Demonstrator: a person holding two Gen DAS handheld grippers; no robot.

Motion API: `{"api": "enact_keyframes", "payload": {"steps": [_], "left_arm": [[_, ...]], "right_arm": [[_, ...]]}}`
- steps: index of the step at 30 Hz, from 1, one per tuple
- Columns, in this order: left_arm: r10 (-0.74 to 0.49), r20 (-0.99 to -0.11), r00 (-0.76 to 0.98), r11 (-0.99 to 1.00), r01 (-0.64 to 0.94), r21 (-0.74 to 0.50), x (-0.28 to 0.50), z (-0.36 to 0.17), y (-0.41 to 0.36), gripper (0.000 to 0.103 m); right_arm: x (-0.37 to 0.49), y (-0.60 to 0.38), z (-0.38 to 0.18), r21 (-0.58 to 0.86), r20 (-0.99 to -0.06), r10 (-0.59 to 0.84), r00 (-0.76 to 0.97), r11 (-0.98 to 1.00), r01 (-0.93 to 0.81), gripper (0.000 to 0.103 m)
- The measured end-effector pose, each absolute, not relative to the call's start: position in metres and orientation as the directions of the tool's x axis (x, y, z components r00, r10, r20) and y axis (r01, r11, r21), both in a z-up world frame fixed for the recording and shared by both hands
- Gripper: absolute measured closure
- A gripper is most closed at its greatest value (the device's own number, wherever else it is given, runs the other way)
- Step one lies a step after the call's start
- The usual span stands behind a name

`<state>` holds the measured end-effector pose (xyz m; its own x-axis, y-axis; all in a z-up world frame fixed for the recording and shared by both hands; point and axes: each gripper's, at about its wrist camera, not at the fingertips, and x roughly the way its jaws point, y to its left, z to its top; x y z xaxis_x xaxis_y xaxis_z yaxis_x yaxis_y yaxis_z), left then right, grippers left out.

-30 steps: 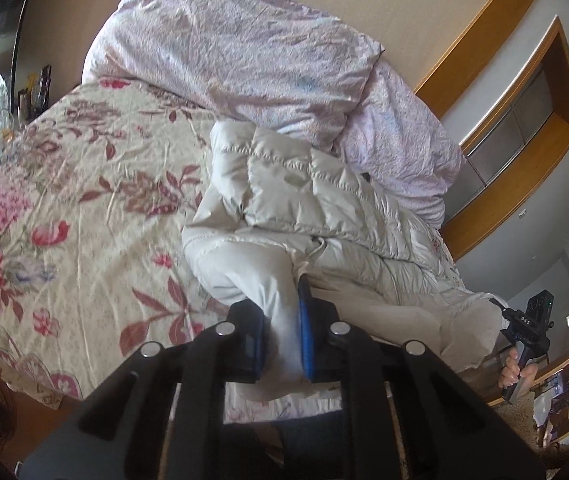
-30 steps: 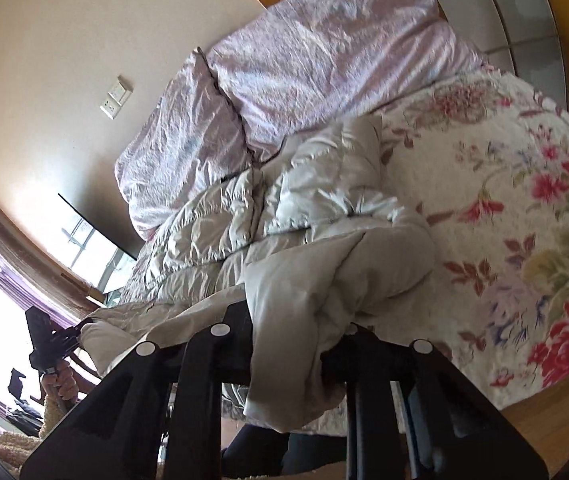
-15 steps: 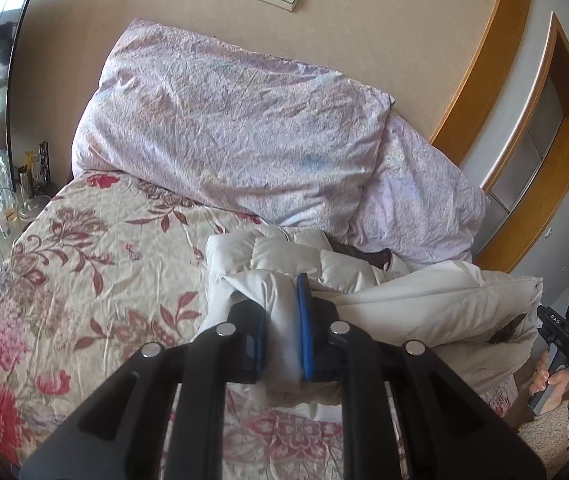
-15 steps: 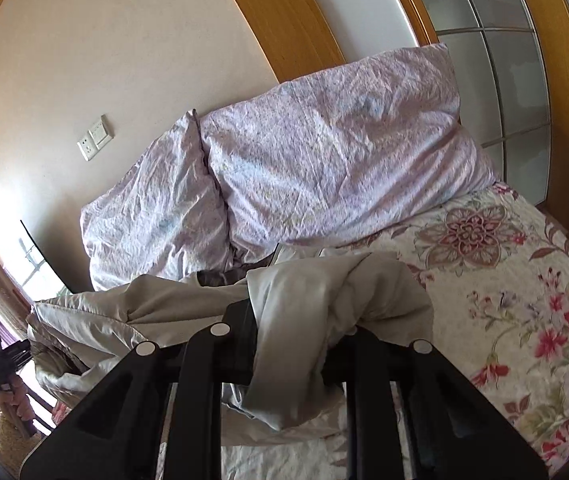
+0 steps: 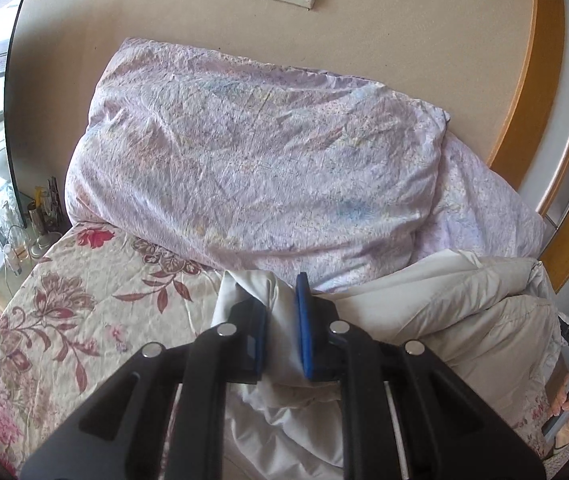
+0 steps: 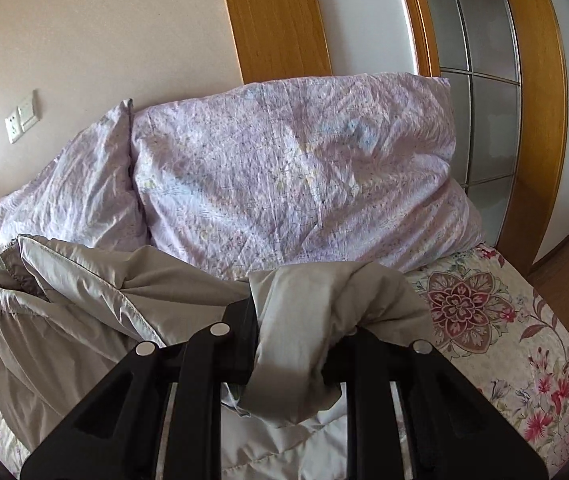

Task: Fold large clothes
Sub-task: 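Lift the hem with both grippers and fold it toward the collar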

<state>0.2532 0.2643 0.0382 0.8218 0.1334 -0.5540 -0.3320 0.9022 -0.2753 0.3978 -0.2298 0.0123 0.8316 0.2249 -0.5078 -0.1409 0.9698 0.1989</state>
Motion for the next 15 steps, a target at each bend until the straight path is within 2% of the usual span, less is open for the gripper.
{"api": "enact_keyframes", "payload": {"steps": [9,15], "left_arm": [[0.236,-0.596,0.768,0.899,-0.405,-0.166,0.321,0.002,0.266,0.09],[0.248,-0.611,0.752,0.896,-0.418,-0.152,0.347,-0.024,0.27,0.089]], "right_arm": [[0.46,-0.212,-0.027,0.203,-0.581,0.176,0.794,0.977,-0.068,0.084],[0.484,-0.206,-0.053,0.203,-0.617,0.157,0.771,0.978,-0.037,0.084]]}}
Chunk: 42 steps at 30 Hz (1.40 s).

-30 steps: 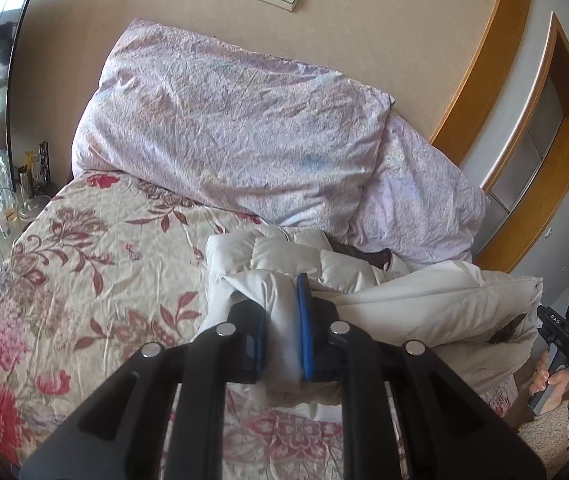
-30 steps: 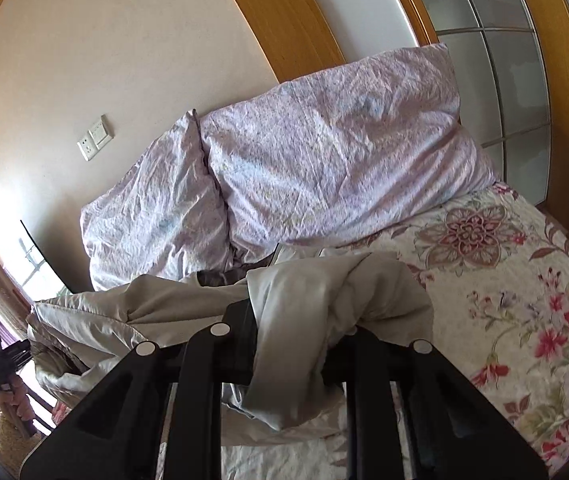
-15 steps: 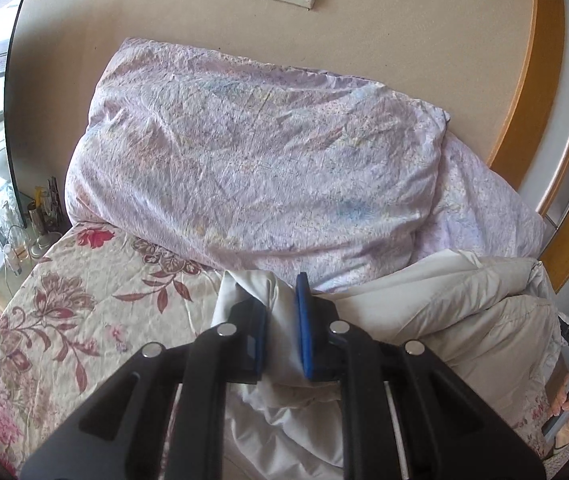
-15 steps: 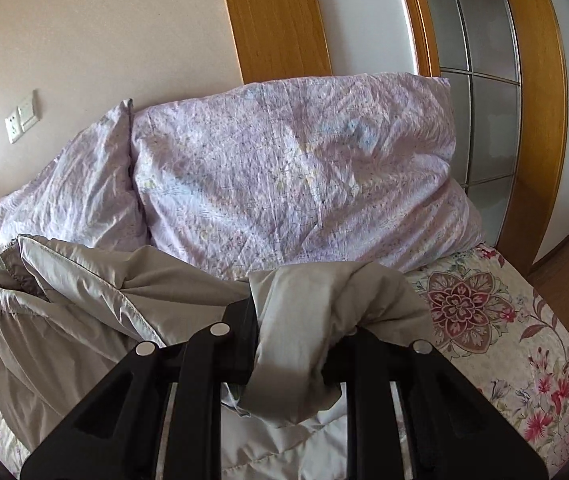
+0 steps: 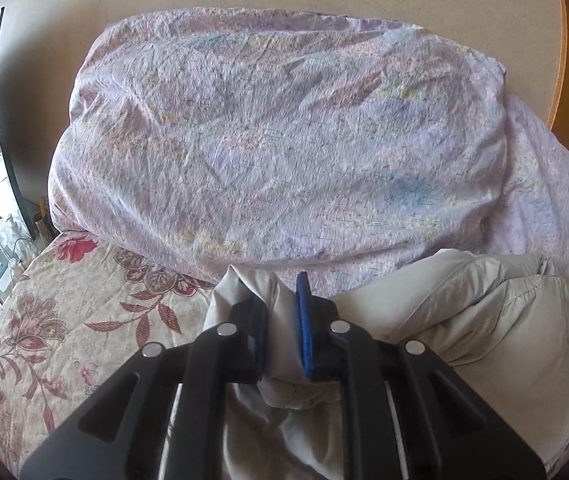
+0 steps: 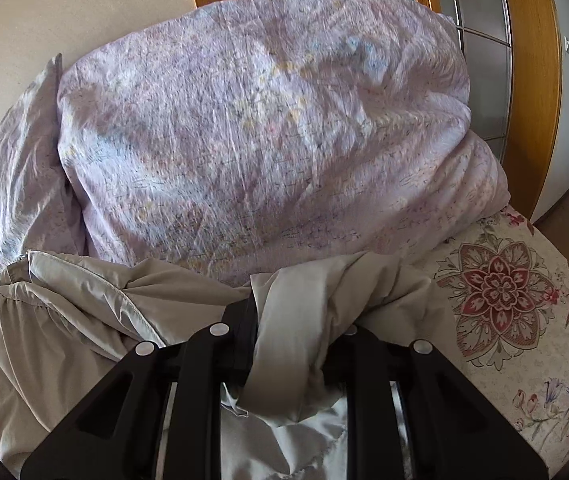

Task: Fold large clothes

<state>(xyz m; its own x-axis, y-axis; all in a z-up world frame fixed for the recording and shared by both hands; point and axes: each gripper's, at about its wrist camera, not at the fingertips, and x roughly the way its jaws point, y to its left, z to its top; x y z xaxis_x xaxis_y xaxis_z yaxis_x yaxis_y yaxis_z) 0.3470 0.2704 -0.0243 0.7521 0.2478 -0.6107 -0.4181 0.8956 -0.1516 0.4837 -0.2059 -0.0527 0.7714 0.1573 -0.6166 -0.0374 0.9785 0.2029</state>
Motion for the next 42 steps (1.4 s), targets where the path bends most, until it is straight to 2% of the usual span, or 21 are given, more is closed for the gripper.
{"api": "enact_keyframes", "payload": {"steps": [11,13,15,18,19,20,22,25,27,28,32,33,37,42], "left_arm": [[0.196,-0.666,0.72,0.857,-0.455,-0.24,0.375,-0.064,0.287,0.081],[0.165,-0.673,0.721,0.846,-0.454,-0.278,0.375,-0.066,0.293,0.079],[0.122,-0.67,0.732,0.828,-0.448,-0.338,0.371,-0.063,0.301,0.074],[0.09,-0.651,0.754,0.791,-0.451,-0.413,0.361,-0.052,0.316,0.046],[0.133,-0.638,0.758,0.783,-0.475,-0.401,0.354,-0.045,0.318,0.015],[0.205,-0.606,0.769,0.776,-0.505,-0.378,0.345,-0.033,0.32,0.002],[0.242,-0.551,0.798,0.794,-0.49,-0.36,0.33,-0.015,0.32,0.002],[0.264,-0.544,0.797,0.831,-0.474,-0.292,0.316,0.003,0.31,0.002],[0.267,-0.533,0.803,0.862,-0.446,-0.24,0.308,0.012,0.293,0.002],[0.266,-0.523,0.81,0.876,-0.43,-0.219,0.304,0.017,0.286,0.002],[0.263,-0.503,0.823,0.921,-0.37,-0.123,0.3,0.019,0.25,0.002],[0.262,-0.506,0.822,0.927,-0.36,-0.105,0.301,0.017,0.241,0.002],[0.276,-0.54,0.795,0.934,-0.354,-0.044,0.314,-0.001,0.219,0.002],[0.334,-0.581,0.742,0.916,-0.401,0.016,0.337,-0.022,0.214,0.002]], "right_arm": [[0.509,-0.189,-0.083,0.15,-0.682,0.115,0.722,0.989,-0.015,0.074],[0.509,-0.195,-0.078,0.193,-0.679,0.138,0.721,0.981,-0.007,0.073],[0.506,-0.211,-0.066,0.3,-0.654,0.197,0.73,0.954,0.012,0.07],[0.502,-0.23,-0.043,0.413,-0.626,0.273,0.73,0.911,0.014,0.065],[0.501,-0.232,-0.035,0.419,-0.629,0.28,0.725,0.908,0.013,0.065],[0.5,-0.233,-0.028,0.421,-0.632,0.282,0.722,0.907,0.014,0.064],[0.496,-0.24,-0.017,0.475,-0.609,0.321,0.726,0.88,0.009,0.055],[0.487,-0.248,-0.004,0.513,-0.562,0.327,0.759,0.859,0.009,0.039],[0.477,-0.248,0.005,0.493,-0.533,0.29,0.795,0.87,0.013,0.034],[0.472,-0.245,0.01,0.472,-0.52,0.264,0.812,0.882,0.016,0.029],[0.435,-0.222,0.031,0.264,-0.391,0.118,0.913,0.964,-0.011,0.02],[0.43,-0.213,0.032,0.214,-0.386,0.118,0.915,0.976,-0.035,0.018],[0.439,-0.177,0.015,0.039,-0.51,0.12,0.852,0.992,-0.116,0.018],[0.456,-0.156,-0.027,-0.019,-0.612,0.109,0.783,0.988,-0.152,0.019]]}}
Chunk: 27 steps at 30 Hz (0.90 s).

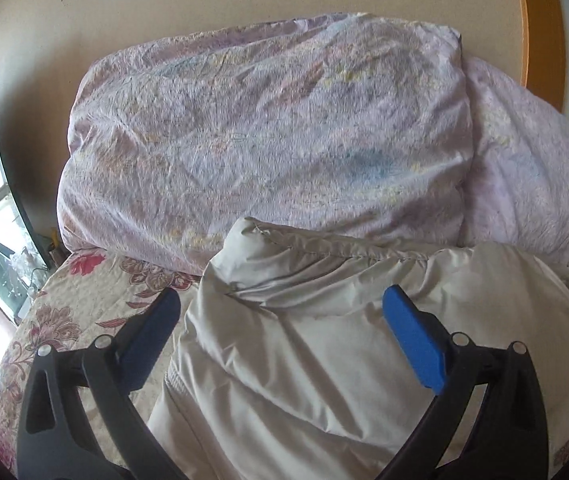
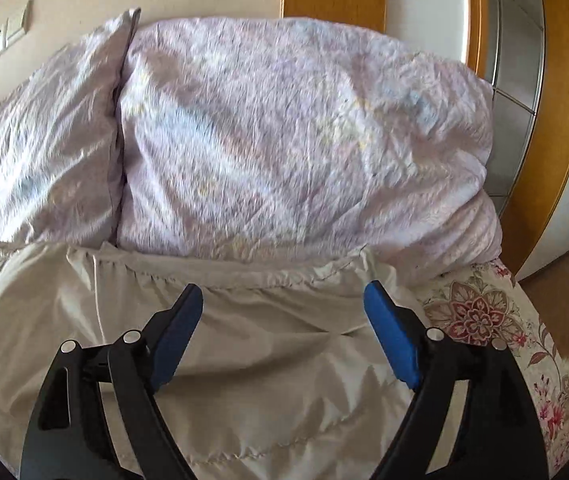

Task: Fold large clothes

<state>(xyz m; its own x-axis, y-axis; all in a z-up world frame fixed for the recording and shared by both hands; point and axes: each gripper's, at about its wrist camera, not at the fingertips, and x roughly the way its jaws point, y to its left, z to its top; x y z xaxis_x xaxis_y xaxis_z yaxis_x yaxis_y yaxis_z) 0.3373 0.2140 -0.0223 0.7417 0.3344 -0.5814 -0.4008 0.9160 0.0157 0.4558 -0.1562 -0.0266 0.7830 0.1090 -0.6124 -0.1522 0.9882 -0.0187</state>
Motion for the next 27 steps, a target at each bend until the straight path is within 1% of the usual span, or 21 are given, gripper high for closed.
{"api": "enact_keyframes", "payload": {"steps": [6,8,9,12,17,27], "left_arm": [[0.446,-0.62,0.646,0.867,-0.483,0.121,0.367,-0.052,0.22,0.002],[0.43,-0.662,0.614,0.86,-0.503,0.092,0.373,-0.064,0.23,0.002],[0.416,-0.681,0.603,0.855,-0.515,0.067,0.376,-0.07,0.236,0.002],[0.39,-0.711,0.585,0.842,-0.539,0.018,0.382,-0.083,0.247,0.002],[0.413,-0.71,0.571,0.837,-0.546,0.047,0.392,-0.097,0.245,0.002],[0.377,-0.755,0.536,0.842,-0.538,0.038,0.405,-0.112,0.252,0.002]], "right_arm": [[0.473,-0.14,-0.075,-0.099,-0.684,0.016,0.729,0.988,-0.115,0.018],[0.479,-0.143,-0.094,-0.078,-0.725,0.008,0.689,0.993,-0.094,0.015],[0.48,-0.145,-0.098,-0.059,-0.725,0.015,0.689,0.995,-0.084,0.014],[0.48,-0.144,-0.103,-0.067,-0.719,-0.001,0.695,0.995,-0.068,0.011],[0.488,-0.143,-0.113,-0.051,-0.736,0.011,0.677,0.996,-0.071,0.008],[0.504,-0.147,-0.126,-0.041,-0.766,0.021,0.643,0.996,-0.081,0.005]]}}
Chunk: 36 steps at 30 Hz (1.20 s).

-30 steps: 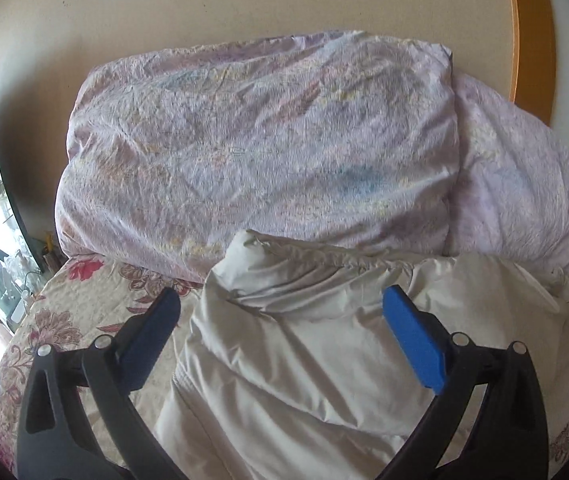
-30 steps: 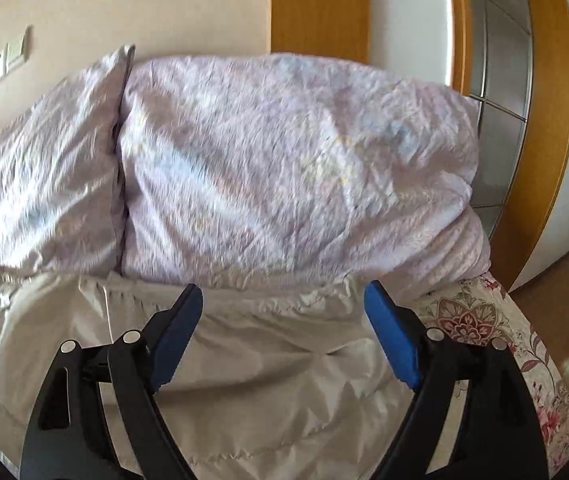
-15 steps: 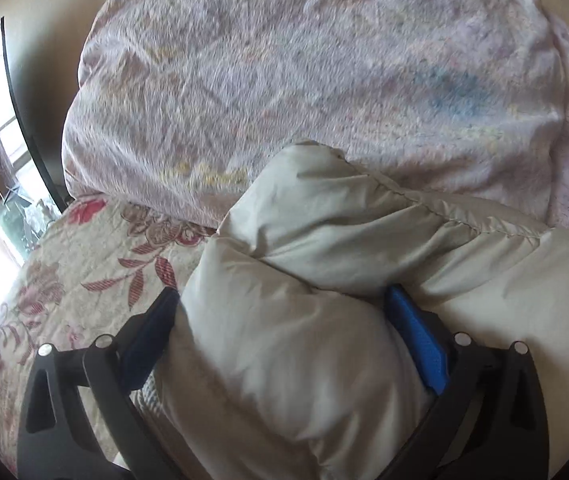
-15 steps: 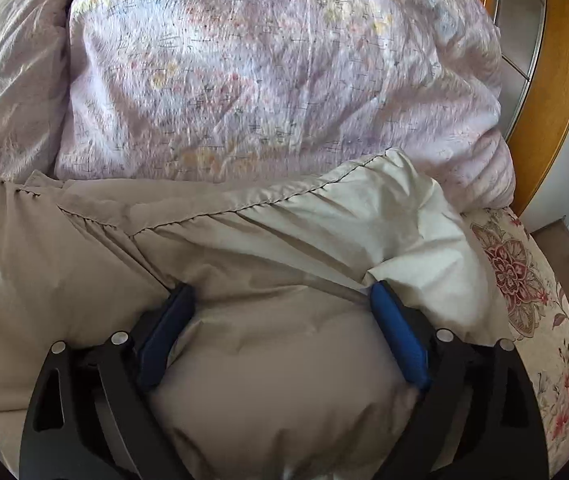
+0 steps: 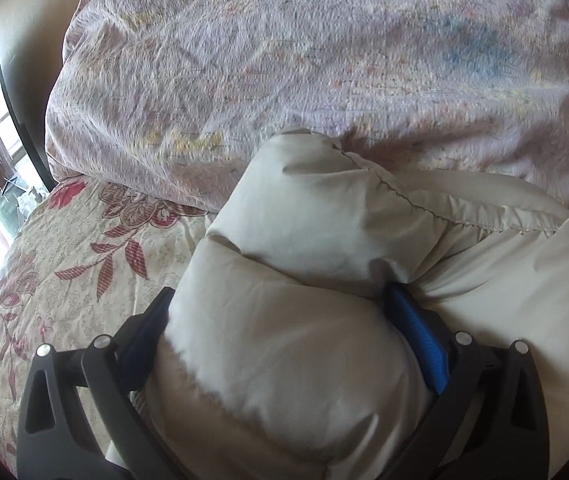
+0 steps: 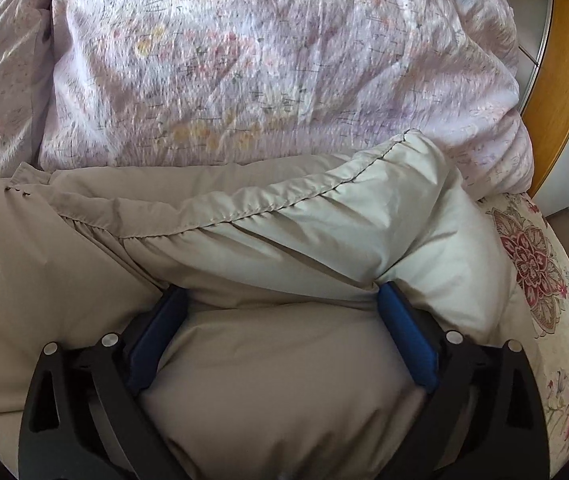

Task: Fold large clothes

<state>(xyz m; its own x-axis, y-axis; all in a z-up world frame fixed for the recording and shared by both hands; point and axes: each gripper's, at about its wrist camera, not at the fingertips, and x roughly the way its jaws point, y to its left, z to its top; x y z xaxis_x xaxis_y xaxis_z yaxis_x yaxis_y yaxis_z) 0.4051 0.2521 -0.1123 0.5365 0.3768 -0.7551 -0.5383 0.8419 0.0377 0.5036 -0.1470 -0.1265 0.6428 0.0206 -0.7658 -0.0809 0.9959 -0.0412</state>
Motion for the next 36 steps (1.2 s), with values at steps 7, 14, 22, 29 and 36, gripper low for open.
{"api": "enact_keyframes", "payload": {"steps": [7,14,22,29,36], "left_arm": [[0.364,-0.773,0.519,0.844,-0.535,0.038,0.414,-0.118,0.257,0.002],[0.361,-0.773,0.521,0.842,-0.538,0.03,0.414,-0.12,0.26,0.002],[0.359,-0.773,0.522,0.84,-0.541,0.024,0.414,-0.12,0.261,0.002],[0.36,-0.761,0.54,0.836,-0.549,0.006,0.401,-0.115,0.26,0.002],[0.233,-0.727,0.646,0.879,-0.459,-0.126,0.309,-0.076,0.257,0.008]], "right_arm": [[0.511,-0.151,-0.133,-0.04,-0.778,0.022,0.627,0.996,-0.085,0.005],[0.512,-0.152,-0.135,-0.042,-0.777,0.021,0.629,0.995,-0.086,0.005],[0.515,-0.15,-0.135,-0.046,-0.775,0.019,0.632,0.995,-0.086,0.004],[0.513,-0.155,-0.13,-0.035,-0.765,0.023,0.644,0.996,-0.077,0.004],[0.443,-0.206,-0.089,0.136,-0.712,0.128,0.69,0.99,-0.043,0.006]]}}
